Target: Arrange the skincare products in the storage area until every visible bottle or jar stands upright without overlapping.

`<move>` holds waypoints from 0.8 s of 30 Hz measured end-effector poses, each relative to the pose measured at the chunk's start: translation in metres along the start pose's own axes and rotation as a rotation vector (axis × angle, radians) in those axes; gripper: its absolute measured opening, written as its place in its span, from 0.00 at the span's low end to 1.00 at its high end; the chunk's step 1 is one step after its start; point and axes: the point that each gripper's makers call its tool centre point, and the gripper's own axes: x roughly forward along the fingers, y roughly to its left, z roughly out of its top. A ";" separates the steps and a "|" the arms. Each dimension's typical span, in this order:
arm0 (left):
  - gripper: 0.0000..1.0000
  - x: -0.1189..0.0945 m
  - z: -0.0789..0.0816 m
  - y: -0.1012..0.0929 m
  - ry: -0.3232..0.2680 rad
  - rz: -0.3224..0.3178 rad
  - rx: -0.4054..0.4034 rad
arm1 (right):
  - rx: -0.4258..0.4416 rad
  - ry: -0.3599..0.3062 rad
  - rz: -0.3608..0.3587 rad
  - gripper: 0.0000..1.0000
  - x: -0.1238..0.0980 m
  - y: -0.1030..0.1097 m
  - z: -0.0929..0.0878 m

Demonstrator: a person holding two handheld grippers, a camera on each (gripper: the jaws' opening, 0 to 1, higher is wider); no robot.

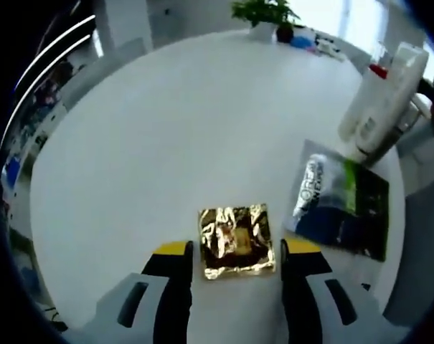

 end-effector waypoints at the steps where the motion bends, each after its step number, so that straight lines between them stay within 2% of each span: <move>1: 0.47 0.000 0.000 0.000 0.005 -0.003 0.005 | -0.001 0.001 0.001 0.99 0.000 0.000 0.000; 6: 0.43 0.000 0.000 0.003 0.024 -0.007 0.009 | -0.003 0.005 0.004 0.99 0.000 0.001 -0.001; 10: 0.40 -0.002 0.000 -0.002 0.029 -0.005 0.001 | -0.003 0.008 0.008 0.99 0.001 0.002 -0.001; 13: 0.38 -0.003 0.000 -0.004 0.030 -0.027 -0.011 | -0.005 0.010 0.008 0.99 0.001 0.002 -0.002; 17: 0.29 -0.004 0.000 -0.005 0.046 -0.032 -0.012 | -0.009 0.015 0.012 0.99 0.001 0.003 -0.002; 19: 0.29 -0.004 -0.001 -0.009 0.054 -0.042 -0.017 | -0.011 0.017 0.011 0.99 0.001 0.003 -0.003; 20: 0.30 -0.004 -0.001 -0.012 0.068 -0.055 0.009 | -0.010 0.018 0.012 0.99 0.001 0.003 -0.003; 24: 0.44 -0.005 0.000 -0.026 0.088 -0.098 0.024 | -0.016 0.024 0.016 0.99 0.002 0.004 -0.004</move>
